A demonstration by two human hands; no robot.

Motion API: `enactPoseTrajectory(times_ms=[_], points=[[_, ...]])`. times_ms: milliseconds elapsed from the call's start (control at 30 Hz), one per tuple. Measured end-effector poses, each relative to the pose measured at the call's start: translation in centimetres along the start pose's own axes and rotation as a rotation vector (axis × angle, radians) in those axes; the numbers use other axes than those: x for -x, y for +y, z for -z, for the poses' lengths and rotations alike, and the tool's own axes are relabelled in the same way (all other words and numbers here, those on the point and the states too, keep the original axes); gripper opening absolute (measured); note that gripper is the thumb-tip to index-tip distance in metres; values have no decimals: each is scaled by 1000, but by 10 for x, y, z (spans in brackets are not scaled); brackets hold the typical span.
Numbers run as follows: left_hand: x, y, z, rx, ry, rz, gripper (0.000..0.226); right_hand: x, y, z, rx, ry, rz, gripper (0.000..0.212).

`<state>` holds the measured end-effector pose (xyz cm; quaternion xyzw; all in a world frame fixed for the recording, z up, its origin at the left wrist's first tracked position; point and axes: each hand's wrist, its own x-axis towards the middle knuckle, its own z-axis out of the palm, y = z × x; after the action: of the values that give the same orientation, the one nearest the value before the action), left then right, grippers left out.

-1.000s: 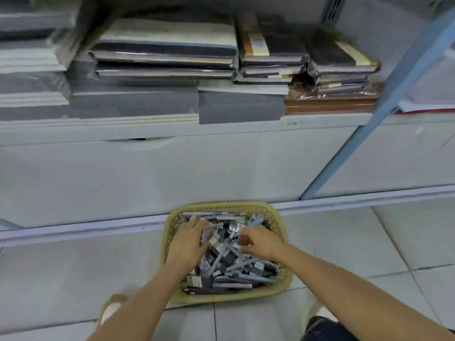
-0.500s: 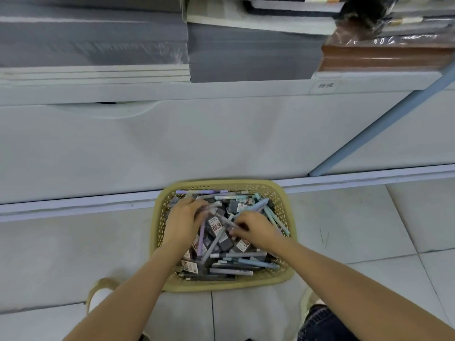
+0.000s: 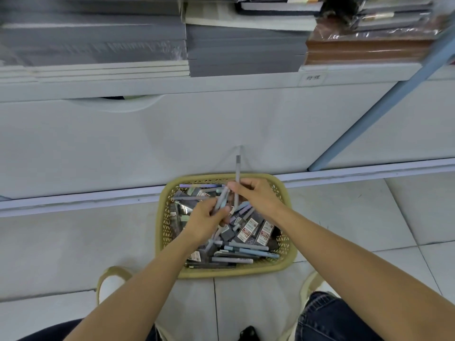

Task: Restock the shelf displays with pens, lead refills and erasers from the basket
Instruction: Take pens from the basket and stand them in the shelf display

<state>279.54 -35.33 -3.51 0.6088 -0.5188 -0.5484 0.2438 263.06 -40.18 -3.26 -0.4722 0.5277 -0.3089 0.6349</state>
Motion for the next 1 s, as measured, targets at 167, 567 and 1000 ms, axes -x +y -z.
enactPoseTrajectory(times_ms=[167, 567, 1000], points=[[2, -9, 18, 292, 172, 124, 27, 5, -4, 0, 118, -90, -95, 17], [3, -17, 8, 429, 164, 190, 34, 7, 15, -26, 336, -472, -178, 26], [-2, -29, 6, 382, 75, 239, 23, -13, 61, 47, 1354, -53, 98, 48]])
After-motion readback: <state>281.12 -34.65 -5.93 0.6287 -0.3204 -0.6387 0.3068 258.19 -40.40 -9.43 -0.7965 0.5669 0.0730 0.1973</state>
